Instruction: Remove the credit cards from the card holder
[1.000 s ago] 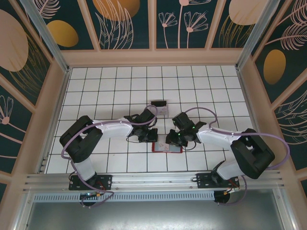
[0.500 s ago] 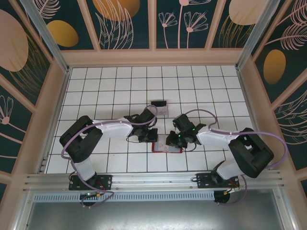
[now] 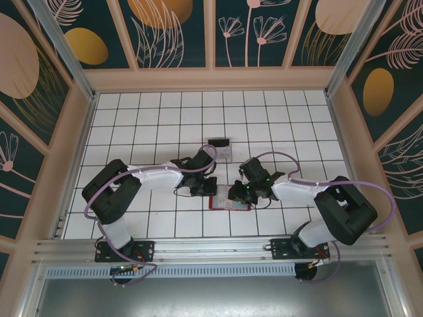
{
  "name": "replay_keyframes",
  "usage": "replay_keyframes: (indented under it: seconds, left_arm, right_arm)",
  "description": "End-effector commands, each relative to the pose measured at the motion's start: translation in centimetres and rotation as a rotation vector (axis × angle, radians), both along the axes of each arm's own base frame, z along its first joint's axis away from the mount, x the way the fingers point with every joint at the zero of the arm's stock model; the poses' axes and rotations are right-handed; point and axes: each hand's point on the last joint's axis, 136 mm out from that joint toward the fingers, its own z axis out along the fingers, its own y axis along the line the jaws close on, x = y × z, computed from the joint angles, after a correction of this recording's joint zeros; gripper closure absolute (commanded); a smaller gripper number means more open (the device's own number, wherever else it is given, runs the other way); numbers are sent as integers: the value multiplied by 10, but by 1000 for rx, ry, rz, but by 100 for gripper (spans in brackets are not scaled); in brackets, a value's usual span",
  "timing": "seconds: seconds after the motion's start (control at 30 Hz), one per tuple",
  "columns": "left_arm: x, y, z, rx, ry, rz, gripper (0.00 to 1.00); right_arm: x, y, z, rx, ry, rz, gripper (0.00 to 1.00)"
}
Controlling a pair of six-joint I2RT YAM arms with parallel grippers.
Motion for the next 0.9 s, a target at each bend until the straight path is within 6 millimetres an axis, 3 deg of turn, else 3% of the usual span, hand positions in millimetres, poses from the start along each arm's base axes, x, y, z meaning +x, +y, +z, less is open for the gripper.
replay_keyframes:
  seconds: [0.0, 0.2, 0.6, 0.87]
  left_arm:
    - [-7, 11, -6, 58, 18, -4, 91]
    - [-7, 12, -6, 61, 18, -3, 91]
    - [-5, 12, -3, 67, 10, -8, 91]
    - [-5, 12, -3, 71, 11, -11, 91]
  right_arm:
    - [0, 0, 3, 29, -1, -12, 82]
    - [0, -2, 6, 32, -9, -19, 89]
    - [-1, -13, 8, 25, -25, -43, 94]
    - [2, 2, 13, 122, -39, -20, 77]
